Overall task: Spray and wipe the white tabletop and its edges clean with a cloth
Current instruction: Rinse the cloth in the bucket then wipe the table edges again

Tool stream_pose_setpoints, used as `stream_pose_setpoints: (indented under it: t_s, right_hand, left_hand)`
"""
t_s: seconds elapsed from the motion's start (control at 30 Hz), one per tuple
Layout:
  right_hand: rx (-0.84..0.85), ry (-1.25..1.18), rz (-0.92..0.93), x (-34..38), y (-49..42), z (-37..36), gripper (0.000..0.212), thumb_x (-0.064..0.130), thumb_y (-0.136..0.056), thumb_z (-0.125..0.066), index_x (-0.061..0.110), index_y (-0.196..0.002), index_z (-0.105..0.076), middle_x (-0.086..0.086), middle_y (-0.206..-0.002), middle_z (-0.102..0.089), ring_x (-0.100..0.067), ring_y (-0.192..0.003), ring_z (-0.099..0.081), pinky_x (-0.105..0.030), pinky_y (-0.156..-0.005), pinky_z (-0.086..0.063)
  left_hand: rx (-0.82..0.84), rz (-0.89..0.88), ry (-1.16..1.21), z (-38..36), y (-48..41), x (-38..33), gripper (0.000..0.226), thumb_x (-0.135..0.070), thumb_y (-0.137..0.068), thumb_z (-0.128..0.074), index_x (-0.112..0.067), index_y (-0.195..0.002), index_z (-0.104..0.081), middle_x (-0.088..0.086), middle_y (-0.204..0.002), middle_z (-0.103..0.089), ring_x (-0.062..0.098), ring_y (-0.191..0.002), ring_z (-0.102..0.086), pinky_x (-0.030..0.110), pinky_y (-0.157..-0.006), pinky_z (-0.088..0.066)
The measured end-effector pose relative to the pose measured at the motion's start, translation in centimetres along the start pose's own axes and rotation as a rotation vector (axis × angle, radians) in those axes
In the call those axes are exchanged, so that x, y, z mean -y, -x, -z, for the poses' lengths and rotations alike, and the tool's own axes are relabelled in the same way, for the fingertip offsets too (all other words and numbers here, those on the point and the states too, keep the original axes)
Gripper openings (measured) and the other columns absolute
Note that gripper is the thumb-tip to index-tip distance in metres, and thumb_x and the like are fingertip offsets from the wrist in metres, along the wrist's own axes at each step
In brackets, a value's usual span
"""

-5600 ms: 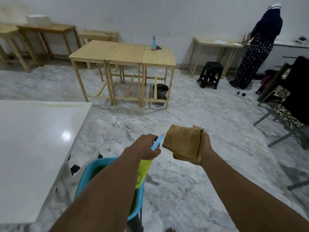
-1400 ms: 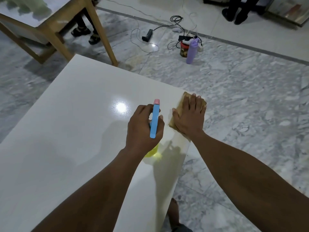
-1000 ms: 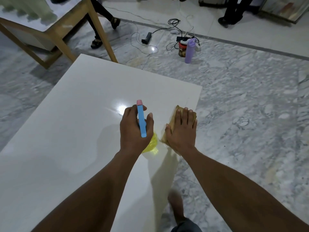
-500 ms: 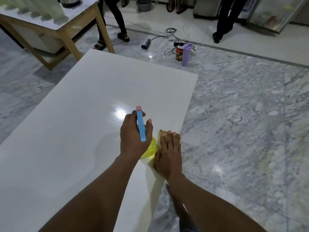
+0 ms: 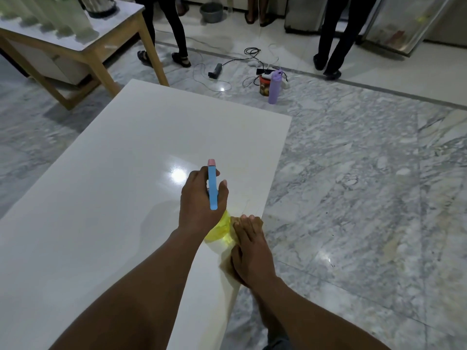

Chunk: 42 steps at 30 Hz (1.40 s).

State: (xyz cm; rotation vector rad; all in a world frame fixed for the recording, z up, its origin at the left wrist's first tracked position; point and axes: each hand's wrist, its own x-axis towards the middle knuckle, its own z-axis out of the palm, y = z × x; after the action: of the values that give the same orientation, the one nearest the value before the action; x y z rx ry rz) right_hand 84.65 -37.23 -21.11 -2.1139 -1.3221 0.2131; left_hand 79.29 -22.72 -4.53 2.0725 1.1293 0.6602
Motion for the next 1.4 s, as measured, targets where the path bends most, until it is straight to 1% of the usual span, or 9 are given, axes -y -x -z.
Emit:
stream_pose_setpoints:
  t_s: [0.1,0.27,0.47,0.6,0.77,0.87,1.0,1.2,1.4]
  right_hand:
    - [-0.015,0.029,-0.095,0.7,-0.2,0.0,0.062,0.020,-0.087,-0.040,0.009,-0.148,-0.044,-0.013,-0.155,-0.040,-0.034,-0.150,-0.023,-0.052,-0.120,-0.026]
    - [0.059,0.222,-0.178,2.4,0.4,-1.2,0.068,0.031,-0.088,-0.037,0.008,-0.153,-0.033,-0.017,-0.161,-0.026,-0.036,-0.152,-0.012,-0.053,-0.123,-0.015]
    - [0.100,0.310,-0.281,4.2,1.5,-1.9,0.072,0.039,-0.090,-0.030,0.009,-0.156,-0.022,-0.017,-0.165,-0.014,-0.038,-0.152,-0.004,-0.053,-0.123,-0.008]
    - [0.079,0.344,-0.303,6.7,4.6,-2.9,0.072,0.036,-0.091,-0.038,0.005,-0.155,-0.023,-0.021,-0.163,-0.018,-0.042,-0.151,-0.009,-0.056,-0.121,-0.013]
    - [0.119,0.393,-0.325,8.5,7.2,-3.5,0.075,0.041,-0.092,-0.034,0.007,-0.156,-0.017,-0.021,-0.163,-0.015,-0.041,-0.151,-0.005,-0.053,-0.121,-0.007]
    - [0.124,0.363,-0.331,8.8,7.3,-3.3,0.076,0.043,-0.092,-0.032,0.010,-0.157,-0.011,-0.018,-0.165,-0.011,-0.039,-0.152,-0.003,-0.055,-0.120,-0.011]
    - [0.111,0.348,-0.324,10.4,9.5,-3.6,0.077,0.043,-0.090,-0.034,0.007,-0.156,-0.016,-0.020,-0.163,-0.015,-0.040,-0.151,-0.006,-0.057,-0.119,-0.016]
    - [0.107,0.350,-0.315,12.7,13.2,-4.4,0.077,0.041,-0.089,-0.035,0.007,-0.156,-0.017,-0.021,-0.163,-0.015,-0.039,-0.151,-0.006,-0.053,-0.121,-0.009]
    - [0.086,0.345,-0.321,16.6,19.7,-6.3,0.078,0.042,-0.089,-0.033,0.007,-0.157,-0.016,-0.020,-0.164,-0.013,-0.039,-0.152,-0.002,-0.052,-0.121,-0.006]
  left_hand:
    - [-0.021,0.011,0.002,0.9,1.0,0.5,0.029,-0.027,-0.097,-0.074,-0.010,-0.119,-0.068,0.008,-0.105,-0.069,0.025,-0.085,-0.069,0.027,-0.080,-0.050]
    - [-0.059,0.020,-0.039,4.3,4.5,2.8,0.030,-0.030,-0.098,-0.072,-0.012,-0.121,-0.068,0.000,-0.103,-0.064,0.014,-0.080,-0.060,0.001,-0.069,-0.037]
    - [-0.119,0.019,-0.006,8.8,11.2,6.3,0.026,-0.031,-0.098,-0.072,-0.015,-0.118,-0.068,0.000,-0.103,-0.065,0.003,-0.069,-0.058,0.005,-0.070,-0.037]
    - [-0.143,0.058,0.018,11.0,15.2,7.7,0.024,-0.030,-0.098,-0.071,-0.015,-0.116,-0.068,0.000,-0.100,-0.064,0.011,-0.069,-0.060,0.008,-0.071,-0.039]
    - [-0.127,0.064,0.019,12.5,18.1,8.4,0.024,-0.029,-0.098,-0.071,-0.015,-0.117,-0.067,-0.002,-0.097,-0.062,0.018,-0.074,-0.065,0.003,-0.069,-0.039]
    - [-0.142,0.090,0.019,13.0,19.5,8.7,0.025,-0.029,-0.098,-0.072,-0.014,-0.117,-0.067,-0.001,-0.098,-0.063,0.020,-0.077,-0.068,0.005,-0.072,-0.040]
    - [-0.153,0.098,0.024,13.6,21.6,9.1,0.026,-0.029,-0.098,-0.072,-0.013,-0.117,-0.066,0.003,-0.098,-0.066,0.020,-0.075,-0.067,0.016,-0.074,-0.046]
    - [-0.177,0.146,0.042,14.8,25.4,9.8,0.032,-0.036,-0.094,-0.066,-0.015,-0.118,-0.064,0.006,-0.100,-0.069,0.022,-0.083,-0.069,0.037,-0.080,-0.060]
    - [-0.154,0.131,0.063,18.0,31.9,11.3,0.029,-0.029,-0.094,-0.070,-0.012,-0.117,-0.064,0.008,-0.102,-0.070,0.026,-0.079,-0.071,0.045,-0.082,-0.063]
